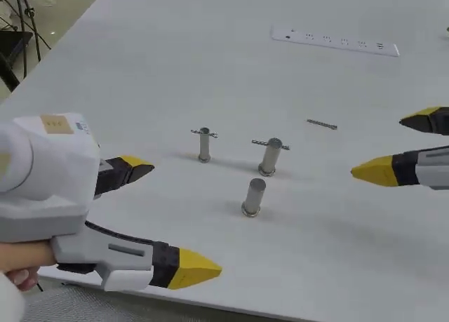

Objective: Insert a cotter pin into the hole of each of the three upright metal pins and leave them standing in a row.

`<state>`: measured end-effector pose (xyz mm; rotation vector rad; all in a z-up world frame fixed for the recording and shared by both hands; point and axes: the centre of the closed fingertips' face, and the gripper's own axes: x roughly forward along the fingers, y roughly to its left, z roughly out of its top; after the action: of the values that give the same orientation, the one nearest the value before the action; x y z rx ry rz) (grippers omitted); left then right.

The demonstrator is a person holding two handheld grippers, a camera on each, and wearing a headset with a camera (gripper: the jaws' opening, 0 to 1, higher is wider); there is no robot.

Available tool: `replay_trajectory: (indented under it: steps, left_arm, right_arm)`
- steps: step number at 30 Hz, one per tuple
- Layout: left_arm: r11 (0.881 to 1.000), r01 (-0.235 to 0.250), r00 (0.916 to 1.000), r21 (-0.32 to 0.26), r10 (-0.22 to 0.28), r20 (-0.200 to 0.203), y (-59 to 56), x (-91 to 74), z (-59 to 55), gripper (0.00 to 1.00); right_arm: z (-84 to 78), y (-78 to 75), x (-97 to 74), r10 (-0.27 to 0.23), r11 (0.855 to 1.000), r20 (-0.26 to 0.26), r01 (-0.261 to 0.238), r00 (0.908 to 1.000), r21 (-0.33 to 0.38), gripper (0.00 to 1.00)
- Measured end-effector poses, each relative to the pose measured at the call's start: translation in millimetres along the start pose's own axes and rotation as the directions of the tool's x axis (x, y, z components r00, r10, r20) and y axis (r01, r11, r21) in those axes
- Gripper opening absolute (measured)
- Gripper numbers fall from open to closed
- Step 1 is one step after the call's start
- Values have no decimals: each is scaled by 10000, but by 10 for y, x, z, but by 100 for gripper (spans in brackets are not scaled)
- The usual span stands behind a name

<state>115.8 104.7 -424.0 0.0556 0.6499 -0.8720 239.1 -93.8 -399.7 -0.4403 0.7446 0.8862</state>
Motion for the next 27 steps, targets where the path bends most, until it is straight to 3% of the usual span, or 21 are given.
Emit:
replay_trajectory:
  steps: [6, 11, 14, 20, 22, 27]
  left_arm:
    - [10000, -20, 10000, -74, 20, -39, -18, -9, -10, 99]
    - [9996, -110, 9999, -278, 112, 46, -6, -37, 2, 99]
    - [9991, -157, 9998, -403, 162, 128, -4, -52, 14, 99]
    - [9986, -101, 9999, -520, 106, 94, -16, -41, 10, 99]
    - [9978, -164, 9999, -638, 164, 2, 2, -22, -3, 99]
    - [9976, -181, 9998, -663, 176, -72, -19, 3, -1, 99]
  right_arm:
    - [87, -178, 134, 230, 9959, -489, -272, 9985, -857, 68]
    - [105, -284, 273, 467, 9869, -1199, -644, 9917, -1479, 64]
    - [146, -333, 356, 511, 9801, -1353, -757, 9895, -1837, 62]
    - [148, -466, 606, 549, 9735, -1790, -925, 9823, -2093, 51]
    - [95, -499, 687, 366, 9729, -1997, -805, 9792, -2167, 48]
    - [1, -586, 916, 506, 9722, -2345, -1016, 9708, -2109, 37]
